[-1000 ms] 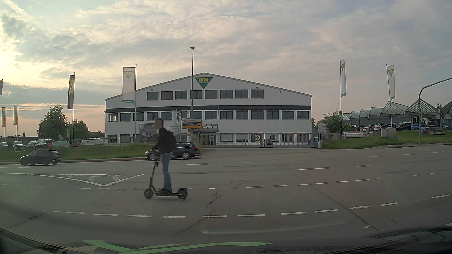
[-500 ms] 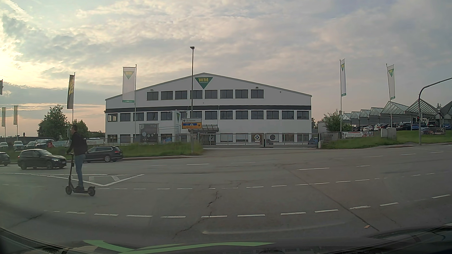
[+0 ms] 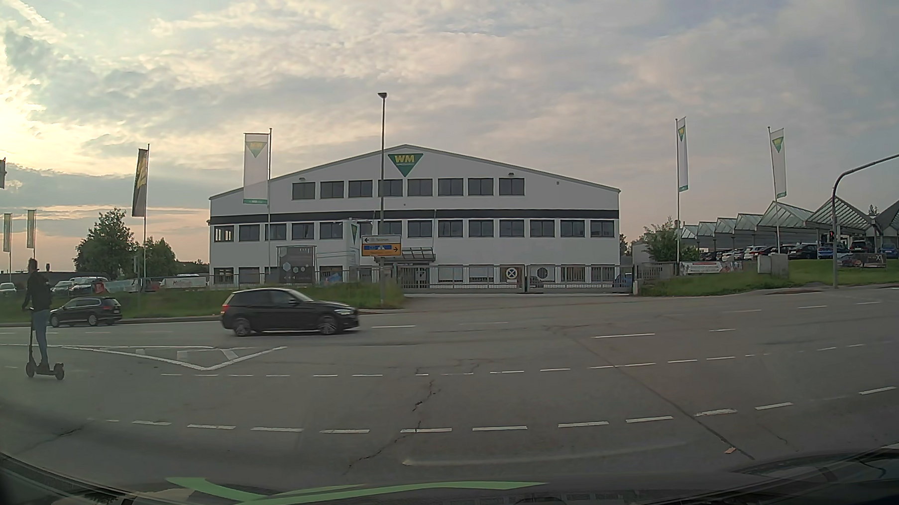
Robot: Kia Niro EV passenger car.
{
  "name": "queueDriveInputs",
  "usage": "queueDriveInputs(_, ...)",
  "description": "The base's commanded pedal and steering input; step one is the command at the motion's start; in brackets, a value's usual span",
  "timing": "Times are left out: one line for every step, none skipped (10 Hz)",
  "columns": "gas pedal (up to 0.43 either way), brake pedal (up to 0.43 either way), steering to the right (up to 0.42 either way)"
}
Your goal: Follow the waypoints while adhering to traffic rules and regulations
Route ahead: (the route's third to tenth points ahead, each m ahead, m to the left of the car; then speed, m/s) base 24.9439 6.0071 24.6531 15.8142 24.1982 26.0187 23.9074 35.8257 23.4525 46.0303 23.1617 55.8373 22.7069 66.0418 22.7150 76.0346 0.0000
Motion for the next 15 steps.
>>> queueDriveInputs(0.0, 0.384, -0.025)
queueDriveInputs(0.0, 0.384, -0.025)
queueDriveInputs(0.0, 0.384, -0.025)
queueDriveInputs(0.0, 0.384, -0.025)
queueDriveInputs(0.0, 0.384, -0.025)
queueDriveInputs(0.0, 0.384, -0.025)
queueDriveInputs(0.0, 0.384, -0.025)
queueDriveInputs(0.0, 0.384, -0.025)
queueDriveInputs(0.0, 0.384, -0.025)
queueDriveInputs(0.0, 0.384, -0.025)
queueDriveInputs(0.0, 0.384, -0.025)
queueDriveInputs(0.0, 0.384, -0.025)
queueDriveInputs(0.0, 0.384, -0.025)
queueDriveInputs(0.0, 0.384, -0.025)
queueDriveInputs(0.0, 0.378, -0.025)
